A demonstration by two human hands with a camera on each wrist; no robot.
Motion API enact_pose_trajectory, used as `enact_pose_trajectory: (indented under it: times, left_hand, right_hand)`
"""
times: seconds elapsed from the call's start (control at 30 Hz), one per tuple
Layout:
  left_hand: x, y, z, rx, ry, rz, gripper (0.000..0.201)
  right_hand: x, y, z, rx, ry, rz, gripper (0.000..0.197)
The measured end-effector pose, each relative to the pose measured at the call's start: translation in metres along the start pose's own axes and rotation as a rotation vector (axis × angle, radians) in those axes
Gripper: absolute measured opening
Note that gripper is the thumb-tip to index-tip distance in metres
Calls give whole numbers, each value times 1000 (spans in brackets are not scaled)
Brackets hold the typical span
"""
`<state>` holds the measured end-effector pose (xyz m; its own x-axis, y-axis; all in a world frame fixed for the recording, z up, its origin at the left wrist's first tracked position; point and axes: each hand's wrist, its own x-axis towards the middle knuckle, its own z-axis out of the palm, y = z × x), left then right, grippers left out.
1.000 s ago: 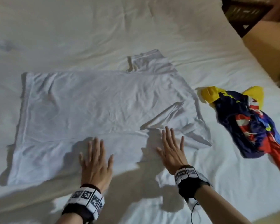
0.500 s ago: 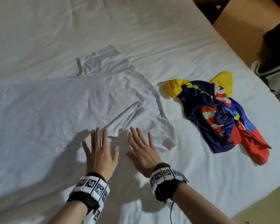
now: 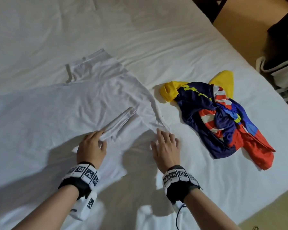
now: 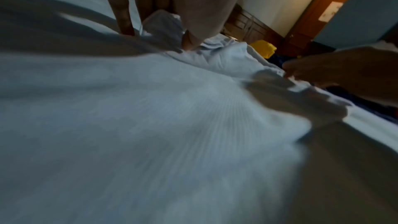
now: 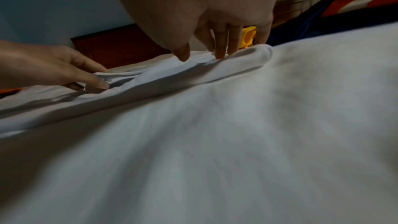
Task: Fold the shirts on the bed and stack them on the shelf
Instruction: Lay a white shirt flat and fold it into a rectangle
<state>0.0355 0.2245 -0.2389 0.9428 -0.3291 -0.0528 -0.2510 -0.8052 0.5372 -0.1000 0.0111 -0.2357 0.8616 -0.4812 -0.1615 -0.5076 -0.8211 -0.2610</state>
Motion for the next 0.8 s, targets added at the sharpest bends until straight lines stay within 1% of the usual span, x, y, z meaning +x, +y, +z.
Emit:
enact_pose_trajectory:
  times: [0.1,0.17,0.23,0.3,0.33,0.4,0.43,0.5,0.57,0.63,0.67,0.73,0.77,0.8]
  left_hand:
    - [14,5,-11,-50,27,-60,17]
    - [27,5,-17,-99,16,-79,8]
    - [40,4,-19,-191,16,-78,9]
    - [49,1,-21,-272,46,-80,17]
    - [50,-2,-21,-299,51,-96,23]
    - [45,-9,-22,-306,27,-113,28]
    - [40,-14,-23,-288,17,-100,30]
    - [28,-22,-26,-226,-14,-101,36]
    - [21,-26,-29,-178,-70,-156,35]
    - [23,-28,-28,-176,-96,-175,28]
    - [27,-28,-27,-179,-89,-163,28]
    - [39,-24,-26,-191,-36,-132,31]
    - [44,-20,-26,-208,0,-114,31]
    - [48,-18,-26,-233,27,-101,31]
  right_hand:
    - [17,-4,-7,25,-56,116,44]
    - [28,-3,-10,81,-39,174,26]
    - [33,-3,-14,163,33,201,13]
    - [34,-3,-15,217,67,228,9]
    - [33,-4,-15,219,47,246,10]
    - [31,-7,-13,190,-15,281,16]
    - [32,-11,-12,188,-25,282,23]
    - [38,-24,-16,192,-12,233,40]
    - [53,-41,-21,175,-48,160,52]
    - [73,-55,-23,156,-138,167,52]
    - [82,-60,-26,155,-184,201,45]
    - [93,-66,-34,174,-240,279,21]
    - [95,-67,-39,184,-234,302,8]
    - [96,-68,-41,197,-199,314,2]
